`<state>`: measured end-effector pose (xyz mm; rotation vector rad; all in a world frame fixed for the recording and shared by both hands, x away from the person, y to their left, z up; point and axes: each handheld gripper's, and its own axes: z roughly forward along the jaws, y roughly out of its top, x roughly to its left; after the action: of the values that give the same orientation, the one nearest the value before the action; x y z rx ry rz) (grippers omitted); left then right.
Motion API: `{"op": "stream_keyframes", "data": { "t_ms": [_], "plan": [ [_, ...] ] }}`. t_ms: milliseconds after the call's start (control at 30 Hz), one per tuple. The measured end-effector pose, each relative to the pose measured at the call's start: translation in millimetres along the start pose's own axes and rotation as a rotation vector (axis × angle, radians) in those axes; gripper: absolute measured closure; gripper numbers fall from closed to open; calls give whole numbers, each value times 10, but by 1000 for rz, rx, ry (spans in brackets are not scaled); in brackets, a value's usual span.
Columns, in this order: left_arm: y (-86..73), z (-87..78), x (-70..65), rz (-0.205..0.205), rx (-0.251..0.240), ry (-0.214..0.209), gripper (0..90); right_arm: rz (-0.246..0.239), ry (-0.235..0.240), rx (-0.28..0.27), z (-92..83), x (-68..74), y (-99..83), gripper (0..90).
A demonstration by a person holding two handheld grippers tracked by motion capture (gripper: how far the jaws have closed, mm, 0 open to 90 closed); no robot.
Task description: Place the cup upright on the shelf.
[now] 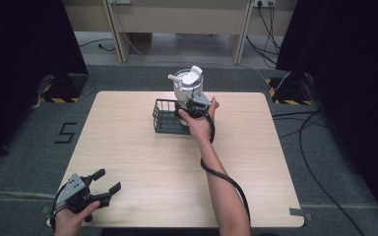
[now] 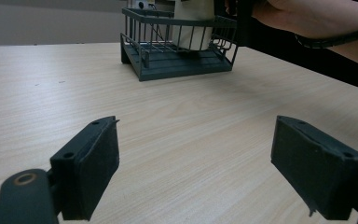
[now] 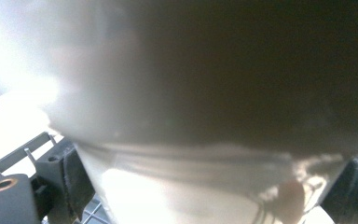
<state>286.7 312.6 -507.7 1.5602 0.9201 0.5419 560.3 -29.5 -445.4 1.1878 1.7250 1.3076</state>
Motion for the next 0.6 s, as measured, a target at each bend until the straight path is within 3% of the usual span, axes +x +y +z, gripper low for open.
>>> {"op": "stream_keyframes", "data": {
  "t_ms": [600],
  "plan": [
    [0, 1, 2, -2, 0, 2, 146, 6, -38, -1, -52, 45, -8, 100]
  ]
}}
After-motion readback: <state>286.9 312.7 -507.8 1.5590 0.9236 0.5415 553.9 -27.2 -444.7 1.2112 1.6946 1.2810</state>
